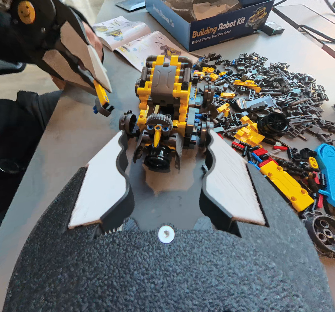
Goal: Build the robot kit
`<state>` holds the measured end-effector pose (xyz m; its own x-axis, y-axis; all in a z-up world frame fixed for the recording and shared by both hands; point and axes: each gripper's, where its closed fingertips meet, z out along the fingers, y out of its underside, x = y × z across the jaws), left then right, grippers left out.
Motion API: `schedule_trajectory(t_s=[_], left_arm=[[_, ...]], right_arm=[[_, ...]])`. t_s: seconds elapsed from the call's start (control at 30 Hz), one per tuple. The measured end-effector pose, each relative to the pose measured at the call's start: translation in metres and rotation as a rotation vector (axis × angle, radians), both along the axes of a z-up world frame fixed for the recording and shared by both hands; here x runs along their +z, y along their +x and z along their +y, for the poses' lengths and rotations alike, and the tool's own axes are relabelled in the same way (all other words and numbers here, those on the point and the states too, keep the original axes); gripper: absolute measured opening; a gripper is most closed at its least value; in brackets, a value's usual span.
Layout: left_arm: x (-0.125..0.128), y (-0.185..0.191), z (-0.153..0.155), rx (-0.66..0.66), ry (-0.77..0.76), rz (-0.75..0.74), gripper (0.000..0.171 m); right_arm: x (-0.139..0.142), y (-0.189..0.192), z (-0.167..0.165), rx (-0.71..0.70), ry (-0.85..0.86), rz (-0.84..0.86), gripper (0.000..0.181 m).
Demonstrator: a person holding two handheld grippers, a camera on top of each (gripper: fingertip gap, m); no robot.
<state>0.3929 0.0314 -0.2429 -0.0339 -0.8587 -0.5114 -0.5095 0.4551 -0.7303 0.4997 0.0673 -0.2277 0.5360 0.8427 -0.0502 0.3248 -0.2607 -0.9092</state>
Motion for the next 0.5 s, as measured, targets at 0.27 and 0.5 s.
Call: schedule_trajectory(t_s=[0.27, 0.5], left_arm=[[0.014, -0.007, 0.003, 0.021, 0.066, -0.139, 0.005], [0.026, -0.013, 0.008, 0.051, 0.056, -0.214, 0.005]], right_arm=[[-0.002, -0.032, 0.026, -0.115, -0.105, -0.117, 0.109], [-0.025, -0.035, 0.028, -0.092, -0.137, -0.27, 0.089]])
